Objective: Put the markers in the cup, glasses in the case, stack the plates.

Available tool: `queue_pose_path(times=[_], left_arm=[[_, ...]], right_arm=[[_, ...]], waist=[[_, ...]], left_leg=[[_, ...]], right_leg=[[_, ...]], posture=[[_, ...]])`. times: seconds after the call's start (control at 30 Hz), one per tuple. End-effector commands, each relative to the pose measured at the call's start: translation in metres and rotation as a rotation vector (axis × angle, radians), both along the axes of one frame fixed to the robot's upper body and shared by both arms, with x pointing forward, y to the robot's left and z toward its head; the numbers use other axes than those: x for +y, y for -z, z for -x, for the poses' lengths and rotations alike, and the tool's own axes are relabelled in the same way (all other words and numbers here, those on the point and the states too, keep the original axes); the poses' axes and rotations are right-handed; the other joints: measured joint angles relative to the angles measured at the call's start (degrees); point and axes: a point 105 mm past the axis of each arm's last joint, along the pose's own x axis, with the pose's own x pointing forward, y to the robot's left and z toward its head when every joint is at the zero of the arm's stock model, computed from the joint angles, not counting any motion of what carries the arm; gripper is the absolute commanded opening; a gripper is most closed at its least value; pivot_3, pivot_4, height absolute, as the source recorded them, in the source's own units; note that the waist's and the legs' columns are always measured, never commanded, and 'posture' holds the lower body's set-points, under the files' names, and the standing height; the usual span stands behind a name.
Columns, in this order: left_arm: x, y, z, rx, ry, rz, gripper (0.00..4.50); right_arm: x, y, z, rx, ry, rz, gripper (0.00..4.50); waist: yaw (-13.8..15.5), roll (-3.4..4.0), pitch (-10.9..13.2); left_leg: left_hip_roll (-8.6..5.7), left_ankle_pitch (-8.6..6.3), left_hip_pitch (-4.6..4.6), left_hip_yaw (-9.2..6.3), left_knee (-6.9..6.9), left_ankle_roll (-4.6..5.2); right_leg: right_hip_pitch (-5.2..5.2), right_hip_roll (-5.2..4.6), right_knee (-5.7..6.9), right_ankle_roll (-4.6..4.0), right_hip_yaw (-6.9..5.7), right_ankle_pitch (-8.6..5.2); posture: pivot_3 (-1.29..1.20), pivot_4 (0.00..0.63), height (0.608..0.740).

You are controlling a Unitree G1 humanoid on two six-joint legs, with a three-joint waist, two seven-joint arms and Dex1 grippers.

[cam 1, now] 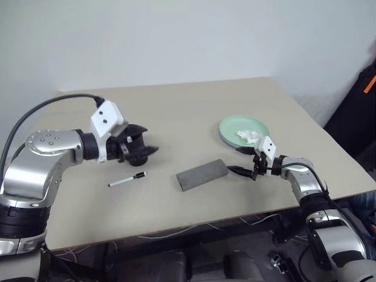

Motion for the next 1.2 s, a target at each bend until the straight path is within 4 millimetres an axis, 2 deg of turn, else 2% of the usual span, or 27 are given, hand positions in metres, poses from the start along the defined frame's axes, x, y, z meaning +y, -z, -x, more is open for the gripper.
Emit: queue_pose_path(times=[0.03,0.2,0.33,0.47,0.53,0.7,0.83,1.07,1.2], left_arm=[[0.007,0.005,0.014,0.087,0.063,-0.098,4.47],[0.046,0.028,0.001,0.158,-0.046,-0.313,4.47],[0.064,0.038,-0.009,0.181,-0.08,-0.444,4.47],[0.063,0.036,-0.024,0.193,-0.084,-0.421,4.47],[0.067,0.041,-0.037,0.211,-0.101,-0.458,4.47],[0.067,0.051,-0.05,0.27,-0.082,-0.505,4.47],[0.073,0.063,-0.052,0.325,-0.053,-0.579,4.47],[0.074,0.07,-0.054,0.354,-0.015,-0.611,4.47],[0.077,0.079,-0.047,0.397,0.01,-0.632,4.47]], right_arm=[[0.0,-0.018,-0.007,-0.065,-0.005,-0.008,4.34],[0.002,-0.018,-0.008,-0.065,-0.006,-0.009,4.34],[0.003,-0.017,-0.009,-0.064,-0.006,-0.011,4.34],[0.004,-0.017,-0.009,-0.064,-0.004,-0.013,4.34],[0.004,-0.016,-0.009,-0.064,-0.002,-0.013,4.34],[0.003,-0.016,-0.01,-0.066,0.002,-0.011,4.34],[0.001,-0.018,-0.011,-0.071,0.01,-0.009,4.34],[-0.002,-0.017,-0.011,-0.072,0.017,-0.006,4.34],[-0.001,-0.017,-0.011,-0.072,0.018,-0.008,4.34]], waist=[[0.1,0.02,0.0],[0.3,0.04,0.0],[0.4,0.03,0.0],[0.6,0.0,0.0],[0.6,0.0,0.0],[0.5,-0.02,0.0],[0.4,-0.04,0.0],[0.5,-0.09,0.0],[0.5,-0.09,0.0]], left_leg=[[0.02,0.0,-0.01,0.03,-0.03,-0.01],[0.16,0.0,-0.05,0.14,-0.12,-0.01],[0.52,-0.01,-0.12,0.23,-0.18,-0.01],[0.75,0.0,-0.17,0.87,-0.19,-0.01],[0.79,0.0,-0.19,0.92,-0.19,-0.02],[0.83,0.1,-0.18,1.02,-0.12,-0.15],[0.89,0.1,-0.19,1.11,-0.08,-0.15],[0.91,0.1,-0.2,1.23,-0.02,-0.15],[0.91,0.1,-0.2,1.21,-0.02,-0.15]], right_leg=[[-0.03,0.0,0.01,-0.01,0.01,0.0],[-0.21,-0.08,0.02,-0.12,-0.07,0.09],[-0.35,-0.1,0.02,-0.26,-0.17,0.18],[-0.53,-0.05,0.04,-0.33,-0.28,0.21],[-0.56,-0.02,0.03,-0.33,-0.3,0.21],[-0.48,0.15,0.04,-0.33,-0.1,0.21],[-0.58,0.29,0.04,-0.33,0.13,0.21],[-0.62,0.29,0.05,-0.32,0.3,0.21],[-0.62,0.28,0.06,-0.33,0.3,0.21]], posture=[[0.0,0.0,0.738],[0.0,0.0,0.738],[0.0,0.0,0.738],[0.0,0.0,0.738],[0.0,0.0,0.738],[0.0,0.0,0.738],[0.0,0.0,0.738],[0.0,0.0,0.738],[0.0,0.0,0.738]])
